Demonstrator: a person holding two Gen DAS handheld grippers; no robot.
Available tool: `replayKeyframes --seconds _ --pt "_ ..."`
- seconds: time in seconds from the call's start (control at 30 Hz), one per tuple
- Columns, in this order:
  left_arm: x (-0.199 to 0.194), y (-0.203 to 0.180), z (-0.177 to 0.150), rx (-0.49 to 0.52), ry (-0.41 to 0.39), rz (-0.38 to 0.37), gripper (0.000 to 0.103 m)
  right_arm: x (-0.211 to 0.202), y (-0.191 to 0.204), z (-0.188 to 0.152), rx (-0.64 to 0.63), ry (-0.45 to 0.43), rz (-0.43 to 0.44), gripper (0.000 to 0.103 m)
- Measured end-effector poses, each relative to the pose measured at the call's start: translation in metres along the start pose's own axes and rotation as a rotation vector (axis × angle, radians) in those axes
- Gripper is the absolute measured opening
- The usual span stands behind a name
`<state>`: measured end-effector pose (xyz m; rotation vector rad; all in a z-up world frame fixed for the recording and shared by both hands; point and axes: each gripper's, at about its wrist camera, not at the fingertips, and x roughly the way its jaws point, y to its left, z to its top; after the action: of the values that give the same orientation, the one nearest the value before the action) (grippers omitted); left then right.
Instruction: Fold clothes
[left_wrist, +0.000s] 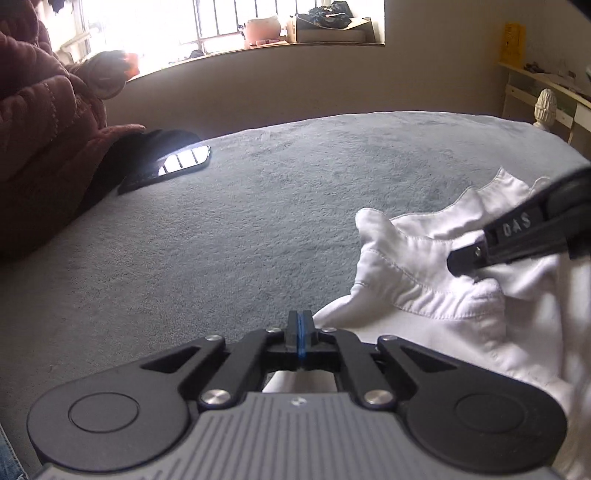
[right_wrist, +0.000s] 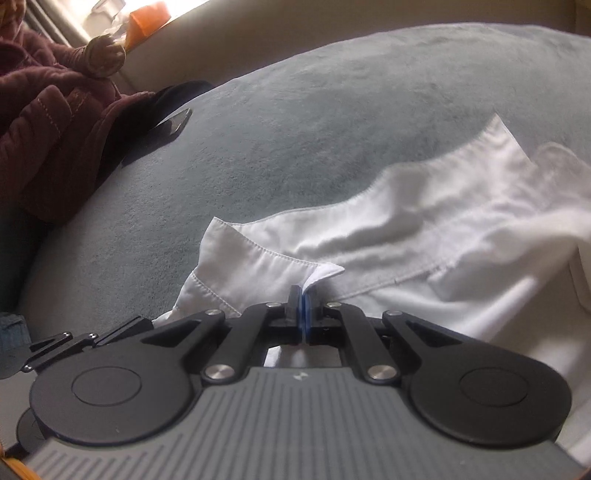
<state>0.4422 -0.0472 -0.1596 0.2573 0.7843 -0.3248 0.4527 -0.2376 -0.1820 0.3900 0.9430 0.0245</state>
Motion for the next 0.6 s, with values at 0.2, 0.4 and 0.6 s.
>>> replayKeyframes --seconds 0.2,0.4,0.6 --pt "0.005 0.001 -0.003 -0.019 -0.004 0.036 0.001 0.014 0.009 0.002 -0.090 -0.015 -0.014 0.000" --pt "0.012 0.011 -0.005 -0.050 0.017 0.094 0.001 0.002 -0.011 0.012 -0.067 -0.041 0.059 0.001" --pt "0.001 0.019 -0.003 -0.061 0.014 0.072 0.021 -0.035 -0.063 0.032 0.148 -0.093 0.207 0.023"
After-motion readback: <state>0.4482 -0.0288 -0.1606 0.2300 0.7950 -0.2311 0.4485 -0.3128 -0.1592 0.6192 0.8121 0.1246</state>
